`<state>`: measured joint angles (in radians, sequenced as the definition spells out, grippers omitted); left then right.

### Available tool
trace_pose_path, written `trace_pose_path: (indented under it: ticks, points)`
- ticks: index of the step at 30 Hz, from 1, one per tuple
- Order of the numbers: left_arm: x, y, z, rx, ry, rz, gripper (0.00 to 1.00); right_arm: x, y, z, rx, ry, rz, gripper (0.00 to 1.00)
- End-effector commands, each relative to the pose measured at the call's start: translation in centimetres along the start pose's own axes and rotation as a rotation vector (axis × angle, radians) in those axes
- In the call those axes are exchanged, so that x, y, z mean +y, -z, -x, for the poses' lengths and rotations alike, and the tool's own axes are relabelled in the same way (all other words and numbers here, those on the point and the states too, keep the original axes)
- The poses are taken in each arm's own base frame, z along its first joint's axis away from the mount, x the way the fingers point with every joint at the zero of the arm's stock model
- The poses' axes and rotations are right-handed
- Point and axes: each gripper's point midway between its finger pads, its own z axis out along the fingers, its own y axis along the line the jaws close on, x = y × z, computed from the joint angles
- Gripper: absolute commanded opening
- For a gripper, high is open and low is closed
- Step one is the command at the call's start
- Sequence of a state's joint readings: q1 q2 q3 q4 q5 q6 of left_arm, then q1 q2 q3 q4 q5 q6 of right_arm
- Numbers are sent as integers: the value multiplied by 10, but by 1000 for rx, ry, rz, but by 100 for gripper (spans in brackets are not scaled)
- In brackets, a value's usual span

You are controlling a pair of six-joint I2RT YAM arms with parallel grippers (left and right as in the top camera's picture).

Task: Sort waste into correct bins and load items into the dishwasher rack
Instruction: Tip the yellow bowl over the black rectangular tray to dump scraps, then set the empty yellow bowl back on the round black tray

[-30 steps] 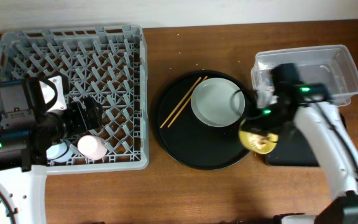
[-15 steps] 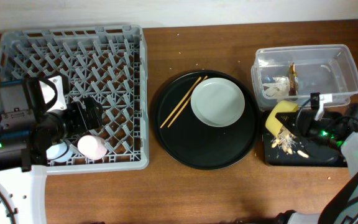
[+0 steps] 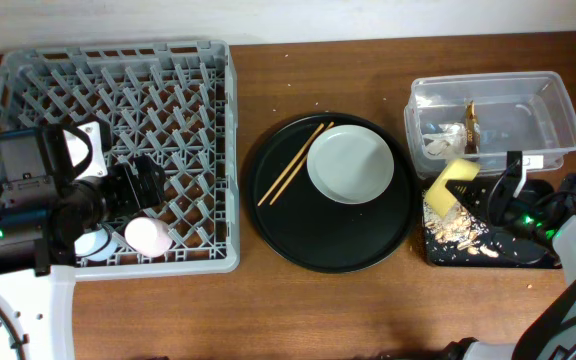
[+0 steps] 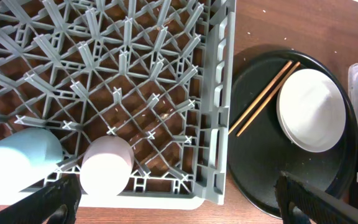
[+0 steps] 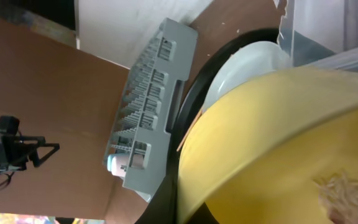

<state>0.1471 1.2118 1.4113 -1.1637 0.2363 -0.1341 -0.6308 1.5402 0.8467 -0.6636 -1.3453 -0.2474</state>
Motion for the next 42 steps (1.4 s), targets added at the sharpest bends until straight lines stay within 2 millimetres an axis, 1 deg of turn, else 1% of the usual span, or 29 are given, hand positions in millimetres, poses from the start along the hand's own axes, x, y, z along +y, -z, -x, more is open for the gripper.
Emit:
trace_pose_path:
  ticks: [1,4,5,6,7,8,9,11,12,13,14,15,16,17,18,21,23,24,25,27,28,31,32,35,37,38,39,40,42]
  points:
    - [-4,3,2,-8,-21,-14,99,10,1,4,-21,-5,58,4]
    - [-4,3,2,-8,-21,-14,99,22,3,7,-36,-28,130,4]
    - [-4,3,2,-7,-21,-14,99,35,4,6,-43,-36,185,4]
    - [-4,3,2,-8,-21,-14,99,-13,1,-3,24,-94,-118,4]
    - [-4,3,2,-8,-21,-14,99,-15,1,-10,41,-151,-135,4]
    - [-4,3,2,-8,-21,-14,99,-6,-2,-12,49,-126,-97,4]
    - [-4,3,2,-7,-21,-14,99,-7,-1,-11,52,-107,-119,4]
    - [-4,3,2,-8,-21,-14,99,5,0,-4,40,11,-91,4]
    - [-4,3,2,-8,-21,-14,99,14,-1,-4,33,4,-45,4]
    - [-4,3,2,-8,-21,-14,99,12,-1,-4,37,36,-53,4]
    - [-4,3,2,-7,-21,-14,99,-18,4,-8,57,-79,-230,4]
    - [-4,3,2,-8,-21,-14,99,-9,2,-10,57,-116,-181,4]
    - [-4,3,2,-8,-21,-14,99,25,-3,-8,35,82,19,4]
    - [-4,3,2,-8,-21,-14,99,29,-4,-5,26,142,44,4]
    - [-4,3,2,-8,-21,-14,99,29,-4,-3,23,125,41,4]
    - [-4,3,2,-7,-21,-14,99,25,-4,-3,29,0,21,4]
    - [-4,3,2,-8,-21,-14,99,24,-6,-9,65,-117,-47,4]
    - [-4,3,2,-8,-21,-14,99,29,-11,-16,113,-109,-99,4]
    - [-4,3,2,-8,-21,-14,99,41,-25,-30,216,-55,-182,4]
    - [-4,3,2,-8,-21,-14,99,52,-50,-57,370,12,-356,4]
    - [-4,3,2,-8,-21,-14,99,56,-70,-81,467,88,-436,4]
    - [-4,3,2,-8,-21,-14,99,60,-112,-137,652,311,-550,4]
    - [-4,3,2,-8,-21,-14,99,60,-123,-151,691,383,-565,4]
    - [-4,3,2,-8,-21,-14,99,46,-155,-193,799,645,-651,4]
    - [-4,3,2,-8,-21,-14,99,39,-162,-208,847,657,-646,4]
    - [-4,3,2,-8,-21,-14,99,40,-163,-206,846,658,-646,23]
    - [-4,3,2,-8,-21,-14,99,45,-163,-203,846,675,-636,50]
    - [-4,3,2,-8,-21,-14,99,50,-165,-200,840,682,-630,56]
    - [-4,3,2,-8,-21,-14,99,76,-168,-184,796,689,-610,61]
